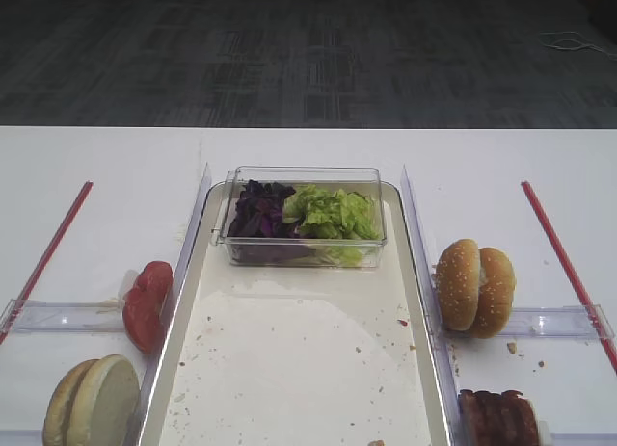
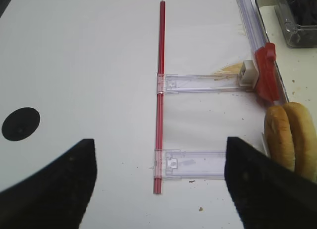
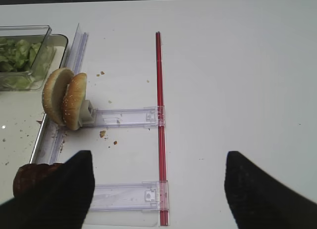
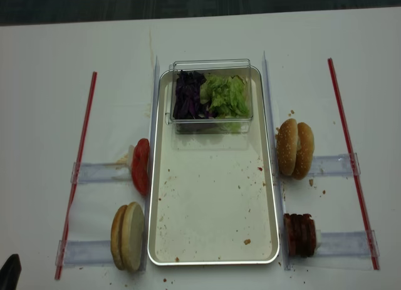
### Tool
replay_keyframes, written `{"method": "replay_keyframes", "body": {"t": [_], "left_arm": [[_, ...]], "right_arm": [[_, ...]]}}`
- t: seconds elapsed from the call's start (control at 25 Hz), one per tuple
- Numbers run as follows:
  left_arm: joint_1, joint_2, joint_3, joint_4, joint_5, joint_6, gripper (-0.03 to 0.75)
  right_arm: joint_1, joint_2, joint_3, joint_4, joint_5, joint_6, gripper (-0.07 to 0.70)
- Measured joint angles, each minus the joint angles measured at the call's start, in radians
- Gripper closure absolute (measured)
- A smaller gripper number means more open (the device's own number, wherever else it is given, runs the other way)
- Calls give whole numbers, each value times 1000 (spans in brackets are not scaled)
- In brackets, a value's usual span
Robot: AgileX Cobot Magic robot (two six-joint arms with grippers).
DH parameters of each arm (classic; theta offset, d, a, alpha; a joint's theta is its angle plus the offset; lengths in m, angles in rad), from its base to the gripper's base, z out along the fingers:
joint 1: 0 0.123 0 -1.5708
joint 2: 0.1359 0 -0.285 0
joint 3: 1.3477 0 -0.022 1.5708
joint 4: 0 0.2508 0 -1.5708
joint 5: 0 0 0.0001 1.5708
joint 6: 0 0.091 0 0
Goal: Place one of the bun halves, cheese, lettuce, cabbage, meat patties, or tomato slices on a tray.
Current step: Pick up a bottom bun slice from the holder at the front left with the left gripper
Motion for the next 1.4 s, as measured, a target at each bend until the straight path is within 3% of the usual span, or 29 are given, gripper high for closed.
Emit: {"method": "replay_keyframes", "body": {"t": [1.4], "left_arm": [[0,0,0,0,0,0,185]], "right_arm": [[0,0,0,0,0,0,52]]}}
